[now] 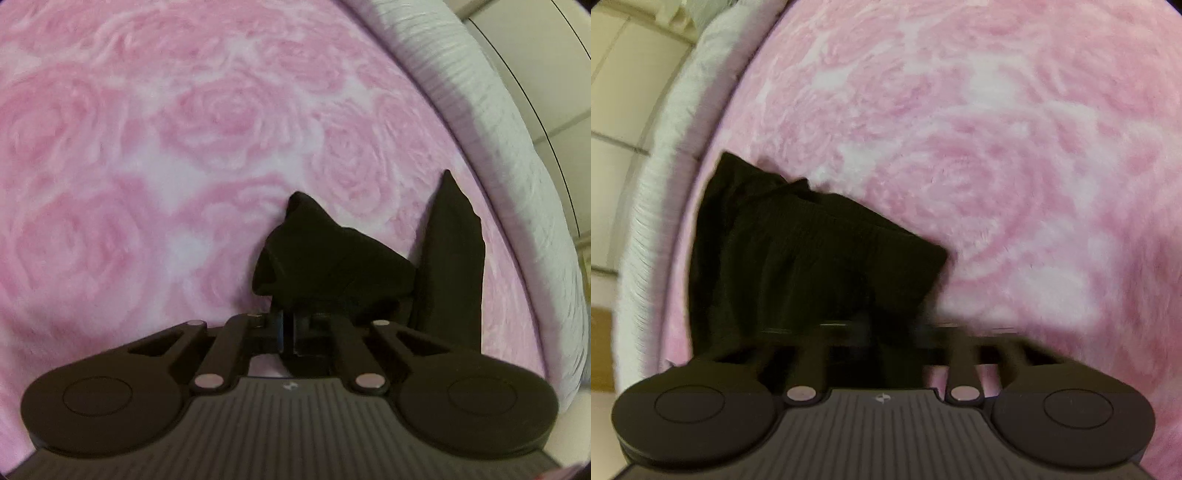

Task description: Fold clothes

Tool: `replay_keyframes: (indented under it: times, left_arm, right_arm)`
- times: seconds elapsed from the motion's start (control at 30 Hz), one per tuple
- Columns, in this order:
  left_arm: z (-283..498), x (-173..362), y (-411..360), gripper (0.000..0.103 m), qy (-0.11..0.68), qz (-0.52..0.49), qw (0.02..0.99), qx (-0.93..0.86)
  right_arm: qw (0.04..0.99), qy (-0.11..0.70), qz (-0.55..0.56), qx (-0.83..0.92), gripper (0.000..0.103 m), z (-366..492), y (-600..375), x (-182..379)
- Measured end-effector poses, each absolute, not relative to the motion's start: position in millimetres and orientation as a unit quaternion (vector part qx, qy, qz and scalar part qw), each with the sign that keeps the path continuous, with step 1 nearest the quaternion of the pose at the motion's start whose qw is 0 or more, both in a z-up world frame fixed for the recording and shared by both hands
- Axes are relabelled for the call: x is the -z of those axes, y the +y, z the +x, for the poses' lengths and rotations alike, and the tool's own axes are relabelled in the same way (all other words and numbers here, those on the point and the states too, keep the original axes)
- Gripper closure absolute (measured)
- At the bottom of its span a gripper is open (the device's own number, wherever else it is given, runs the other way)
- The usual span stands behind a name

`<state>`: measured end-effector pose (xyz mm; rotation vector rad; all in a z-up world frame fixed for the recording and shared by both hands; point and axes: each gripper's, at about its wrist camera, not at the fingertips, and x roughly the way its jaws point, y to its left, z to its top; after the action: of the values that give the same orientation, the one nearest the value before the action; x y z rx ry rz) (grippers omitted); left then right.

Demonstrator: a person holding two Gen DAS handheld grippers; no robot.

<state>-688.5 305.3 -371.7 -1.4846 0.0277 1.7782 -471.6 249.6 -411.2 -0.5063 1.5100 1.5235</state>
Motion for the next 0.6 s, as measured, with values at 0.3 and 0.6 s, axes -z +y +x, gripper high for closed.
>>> replay_keyframes:
  times: [0.3, 0.6]
  left_arm:
    - [-766, 242, 205, 0.101, 0.086, -0.481, 0.417, -0.767]
    - [-831, 278, 106, 0.102, 0.117, -0.533, 0.327, -0.771]
  right_arm:
    - [0.490, 0.577, -0.155, -0.634, 0.100, -422, 255, 344]
    - [0.516, 0.550, -0.203, -0.625, 0.101, -376, 223, 316]
